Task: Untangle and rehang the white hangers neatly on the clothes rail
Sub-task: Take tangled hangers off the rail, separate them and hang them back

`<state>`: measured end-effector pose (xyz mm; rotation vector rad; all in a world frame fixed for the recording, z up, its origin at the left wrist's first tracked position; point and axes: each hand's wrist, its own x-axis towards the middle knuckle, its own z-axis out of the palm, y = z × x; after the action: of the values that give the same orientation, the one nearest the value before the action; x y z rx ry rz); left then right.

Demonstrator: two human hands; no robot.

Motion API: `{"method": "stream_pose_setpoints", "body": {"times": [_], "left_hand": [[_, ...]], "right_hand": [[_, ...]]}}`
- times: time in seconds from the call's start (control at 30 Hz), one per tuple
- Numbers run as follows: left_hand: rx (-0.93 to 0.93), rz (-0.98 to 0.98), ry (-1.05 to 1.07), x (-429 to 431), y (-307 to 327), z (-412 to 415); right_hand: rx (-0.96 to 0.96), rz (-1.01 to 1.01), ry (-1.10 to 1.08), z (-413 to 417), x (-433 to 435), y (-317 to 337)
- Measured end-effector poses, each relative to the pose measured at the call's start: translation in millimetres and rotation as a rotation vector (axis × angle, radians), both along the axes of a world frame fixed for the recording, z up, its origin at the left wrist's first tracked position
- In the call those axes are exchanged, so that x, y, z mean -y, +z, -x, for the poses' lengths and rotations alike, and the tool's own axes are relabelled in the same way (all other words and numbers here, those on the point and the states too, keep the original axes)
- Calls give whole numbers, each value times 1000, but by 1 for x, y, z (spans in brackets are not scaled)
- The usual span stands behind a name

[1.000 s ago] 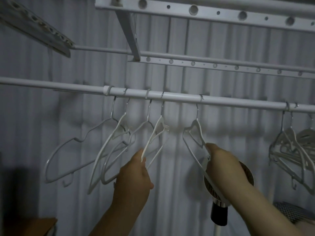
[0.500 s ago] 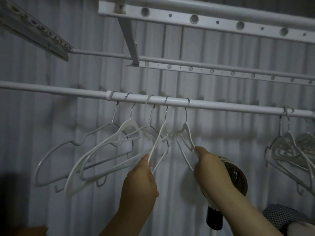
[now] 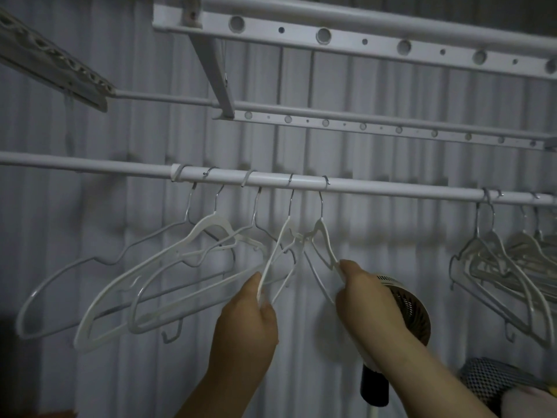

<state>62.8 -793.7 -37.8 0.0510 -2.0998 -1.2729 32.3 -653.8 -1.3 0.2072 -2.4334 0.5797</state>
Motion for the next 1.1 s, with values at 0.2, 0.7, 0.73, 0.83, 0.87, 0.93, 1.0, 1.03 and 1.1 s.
{"method": "stream_pose_setpoints", "body": {"times": [0.2,0.7,0.73,0.83,0.87,0.93,1.0,1.03,1.1], "left_hand": [[-70,277,141,5,1,-12],[-615,325,-12,-108,62,-33],[-604,324,-67,-129,61,-31],[-515,279,-197,-200,61,-17],[-466,247,-241,-217,59,-16],[-368,195,-298,-247,53,-8],[-224,205,-307,-275,43,5],[-148,226,-299,-287,37,12],[-6,276,-268,-306,25,28]], "right_hand": [[-16,35,39,-10,-5,-2],[-302,145,108,-8,-160,53],[-299,139,78,-3,-178,60],[-293,131,-5,20,-245,83],[-280,129,-21,30,-261,88],[-237,122,-35,48,-288,98],[-184,79,-21,66,-307,109],[-161,36,-5,75,-313,114],[-126,-61,24,94,-319,125]]}}
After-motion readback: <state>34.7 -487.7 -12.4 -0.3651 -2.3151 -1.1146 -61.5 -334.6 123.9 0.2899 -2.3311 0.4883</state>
